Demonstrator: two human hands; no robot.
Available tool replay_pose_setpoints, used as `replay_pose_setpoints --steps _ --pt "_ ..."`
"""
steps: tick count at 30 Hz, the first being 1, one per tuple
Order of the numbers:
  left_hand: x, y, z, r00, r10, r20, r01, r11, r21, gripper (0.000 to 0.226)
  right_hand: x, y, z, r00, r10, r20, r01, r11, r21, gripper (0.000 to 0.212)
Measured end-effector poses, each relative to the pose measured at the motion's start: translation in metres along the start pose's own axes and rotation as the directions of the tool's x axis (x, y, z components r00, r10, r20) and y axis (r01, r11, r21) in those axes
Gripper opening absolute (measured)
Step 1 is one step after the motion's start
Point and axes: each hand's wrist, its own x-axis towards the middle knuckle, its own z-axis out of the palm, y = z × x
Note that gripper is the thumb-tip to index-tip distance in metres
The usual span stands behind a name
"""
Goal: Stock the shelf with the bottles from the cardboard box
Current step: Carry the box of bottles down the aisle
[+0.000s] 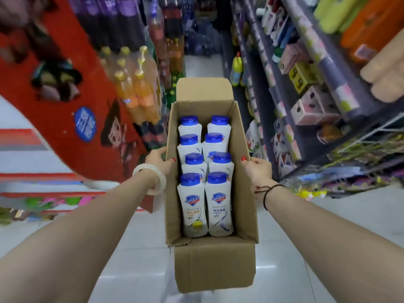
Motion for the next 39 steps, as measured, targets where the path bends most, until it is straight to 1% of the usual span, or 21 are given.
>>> replay_pose_setpoints --steps 2,3,5,7,10,12,15,17,19,23,26,29,31,34,39 --pt "0.039 0.019 0.002 1.0 0.011 0.005 -0.011 1.0 -0.009 0.034 0.029 -0.024 0.011 1.0 0.0 -0.018 0.001 1.0 0.013 0.013" --pt "0.058 0.029 0.003 1.0 0.021 0.008 -0.021 1.0 -0.012 0.034 0.043 -0.036 0.017 1.0 0.003 -0.03 -0.003 1.0 0.011 0.011" --pt "0.095 0.049 0.005 0.999 0.035 0.017 -0.035 0.999 -0.005 0.033 0.072 -0.059 0.026 0.999 0.017 -0.031 -0.017 1.0 0.006 0.012" --pt "0.132 0.071 0.006 0.999 0.041 0.025 -0.041 0.999 0.017 0.03 0.104 -0.083 0.037 0.999 0.038 -0.03 -0.038 0.999 0.013 0.02" --pt "0.188 0.101 0.008 0.999 0.008 0.034 -0.007 1.0 -0.007 0.029 0.152 -0.116 0.054 0.997 0.064 -0.035 -0.063 0.998 0.017 0.014" --pt "0.227 0.118 0.011 0.999 -0.011 0.041 0.012 1.0 -0.017 0.034 0.186 -0.138 0.066 0.997 0.066 -0.03 -0.066 0.998 0.013 0.011" --pt "0.277 0.144 0.017 0.999 -0.03 0.017 0.03 0.999 -0.023 0.036 0.235 -0.173 0.083 0.998 0.059 0.0 -0.059 0.998 0.005 0.009" --pt "0.311 0.159 0.02 0.999 -0.035 -0.016 0.034 0.999 -0.022 0.035 0.263 -0.197 0.094 0.998 0.068 -0.007 -0.068 0.998 0.019 0.019" --pt "0.345 0.176 0.021 0.999 -0.037 -0.018 0.037 0.999 0.0 0.036 0.293 -0.219 0.106 0.996 0.085 -0.022 -0.085 0.996 0.017 0.025" --pt "0.421 0.206 0.02 0.997 -0.075 0.005 0.075 0.997 0.016 0.037 0.361 -0.261 0.135 0.992 0.126 -0.005 -0.126 0.992 0.026 0.025" --pt "0.471 0.224 0.019 0.995 -0.096 0.008 0.095 0.995 0.01 0.041 0.397 -0.288 0.153 0.991 0.129 0.022 -0.129 0.991 0.022 0.022" --pt "0.524 0.246 0.019 0.996 -0.084 0.021 0.084 0.996 0.001 0.042 0.442 -0.315 0.174 0.99 0.138 0.004 -0.138 0.99 0.01 0.02" --pt "0.557 0.262 0.018 0.998 -0.066 0.015 0.066 0.998 -0.002 0.042 0.472 -0.334 0.19 0.988 0.151 0.016 -0.152 0.988 0.021 0.021" --pt "0.607 0.285 0.017 0.996 -0.09 -0.007 0.09 0.996 0.024 0.043 0.517 -0.359 0.209 0.988 0.154 -0.006 -0.154 0.988 0.009 0.022" --pt "0.684 0.309 0.026 0.995 -0.103 -0.004 0.103 0.994 0.039 0.043 0.592 -0.387 0.245 0.986 0.167 0.017 -0.168 0.985 0.037 0.024"
